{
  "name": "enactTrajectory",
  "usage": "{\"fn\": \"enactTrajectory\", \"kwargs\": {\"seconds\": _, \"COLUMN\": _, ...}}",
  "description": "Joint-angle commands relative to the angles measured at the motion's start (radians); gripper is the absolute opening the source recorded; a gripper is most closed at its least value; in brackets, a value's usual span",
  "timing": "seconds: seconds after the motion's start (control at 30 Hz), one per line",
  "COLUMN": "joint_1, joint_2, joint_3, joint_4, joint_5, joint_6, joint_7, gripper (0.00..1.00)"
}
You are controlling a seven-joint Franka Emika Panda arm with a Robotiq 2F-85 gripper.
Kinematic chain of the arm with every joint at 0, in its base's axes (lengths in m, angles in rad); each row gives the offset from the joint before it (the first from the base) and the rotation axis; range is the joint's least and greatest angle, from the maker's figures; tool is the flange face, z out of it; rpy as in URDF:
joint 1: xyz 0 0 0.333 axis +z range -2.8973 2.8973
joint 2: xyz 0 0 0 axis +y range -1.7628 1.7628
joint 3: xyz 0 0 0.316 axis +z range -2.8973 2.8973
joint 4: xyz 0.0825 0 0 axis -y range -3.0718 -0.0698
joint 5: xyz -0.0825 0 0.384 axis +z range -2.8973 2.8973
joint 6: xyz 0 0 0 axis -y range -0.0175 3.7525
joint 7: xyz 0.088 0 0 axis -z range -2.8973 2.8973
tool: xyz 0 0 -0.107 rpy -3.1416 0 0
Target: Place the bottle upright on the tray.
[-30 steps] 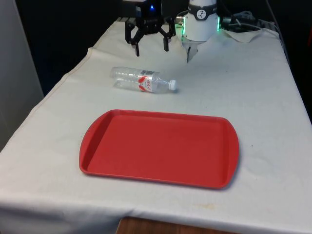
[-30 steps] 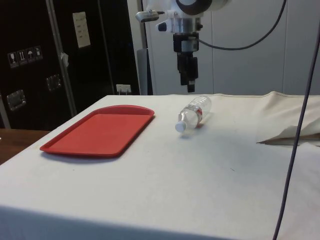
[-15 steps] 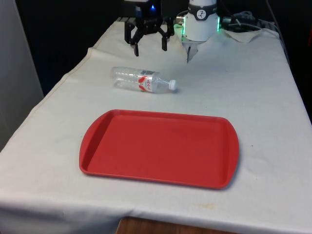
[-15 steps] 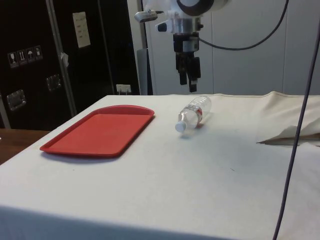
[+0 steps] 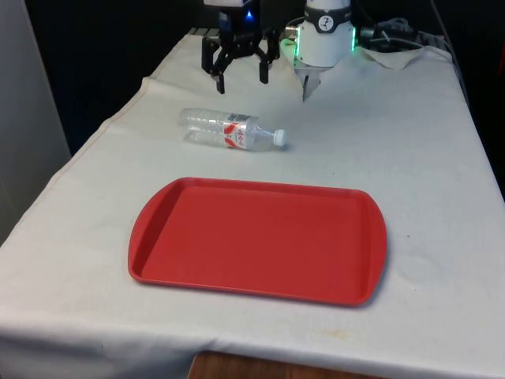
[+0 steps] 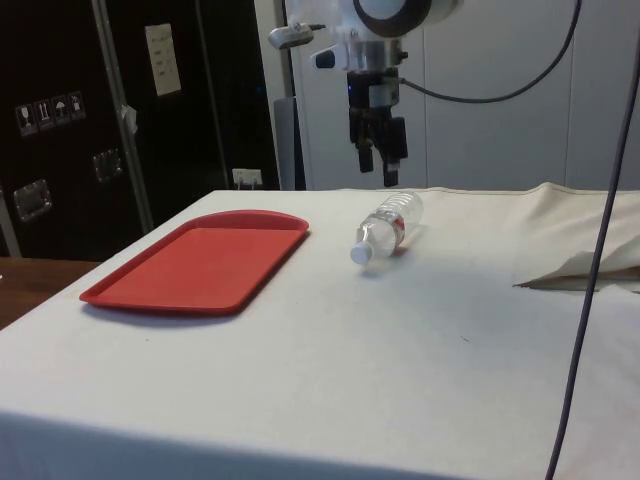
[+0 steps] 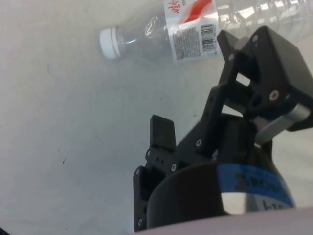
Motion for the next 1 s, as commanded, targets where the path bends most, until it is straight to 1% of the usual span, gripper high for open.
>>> {"fn": "enactTrajectory", "kwargs": {"seconds": 0.0, "joint_1": 0.000, "joint_2": 0.008, "joint_3": 0.000, "joint_4": 0.000, "joint_5": -0.012, "joint_6": 0.014, "joint_7": -0.008, "gripper": 1.00}}
{"fn": "enactTrajectory", "kwargs": {"seconds": 0.2, "joint_1": 0.000, "joint_2": 0.015, "joint_3": -0.001, "joint_4": 0.001, "joint_5": -0.016, "joint_6": 0.017, "joint_7": -0.055, "gripper": 1.00}}
{"fn": "enactTrajectory", "kwargs": {"seconds": 0.23, "joint_1": 0.000, "joint_2": 0.008, "joint_3": 0.000, "joint_4": 0.000, "joint_5": -0.001, "joint_6": 0.003, "joint_7": -0.057, "gripper": 1.00}}
{"fn": "enactTrajectory", "kwargs": {"seconds": 0.27, "joint_1": 0.000, "joint_2": 0.009, "joint_3": 0.000, "joint_4": 0.000, "joint_5": -0.001, "joint_6": 0.004, "joint_7": -0.064, "gripper": 1.00}}
{"fn": "enactTrajectory", "kwargs": {"seconds": 0.3, "joint_1": 0.000, "joint_2": 0.017, "joint_3": -0.001, "joint_4": 0.001, "joint_5": -0.017, "joint_6": 0.017, "joint_7": -0.068, "gripper": 1.00}}
{"fn": "enactTrajectory", "kwargs": {"seconds": 0.53, "joint_1": 0.000, "joint_2": 0.023, "joint_3": -0.001, "joint_4": 0.000, "joint_5": -0.029, "joint_6": 0.020, "joint_7": -0.113, "gripper": 1.00}}
{"fn": "enactTrajectory", "kwargs": {"seconds": 0.57, "joint_1": 0.000, "joint_2": 0.017, "joint_3": 0.000, "joint_4": 0.000, "joint_5": -0.018, "joint_6": 0.007, "joint_7": -0.114, "gripper": 1.00}}
{"fn": "enactTrajectory", "kwargs": {"seconds": 0.6, "joint_1": 0.000, "joint_2": 0.023, "joint_3": -0.001, "joint_4": 0.000, "joint_5": -0.030, "joint_6": 0.020, "joint_7": -0.119, "gripper": 1.00}}
{"fn": "enactTrajectory", "kwargs": {"seconds": 0.67, "joint_1": 0.000, "joint_2": 0.026, "joint_3": -0.001, "joint_4": 0.000, "joint_5": -0.033, "joint_6": 0.021, "joint_7": -0.138, "gripper": 1.00}}
{"fn": "enactTrajectory", "kwargs": {"seconds": 0.8, "joint_1": 0.000, "joint_2": 0.029, "joint_3": 0.000, "joint_4": 0.000, "joint_5": -0.032, "joint_6": 0.023, "joint_7": -0.165, "gripper": 1.00}}
{"fn": "enactTrajectory", "kwargs": {"seconds": 0.83, "joint_1": 0.000, "joint_2": 0.023, "joint_3": 0.000, "joint_4": 0.000, "joint_5": -0.020, "joint_6": 0.008, "joint_7": -0.169, "gripper": 1.00}}
{"fn": "enactTrajectory", "kwargs": {"seconds": 0.87, "joint_1": 0.000, "joint_2": 0.030, "joint_3": 0.000, "joint_4": 0.000, "joint_5": -0.032, "joint_6": 0.024, "joint_7": -0.171, "gripper": 1.00}}
{"fn": "enactTrajectory", "kwargs": {"seconds": 0.97, "joint_1": 0.001, "joint_2": 0.034, "joint_3": 0.001, "joint_4": 0.001, "joint_5": -0.027, "joint_6": 0.027, "joint_7": -0.201, "gripper": 1.00}}
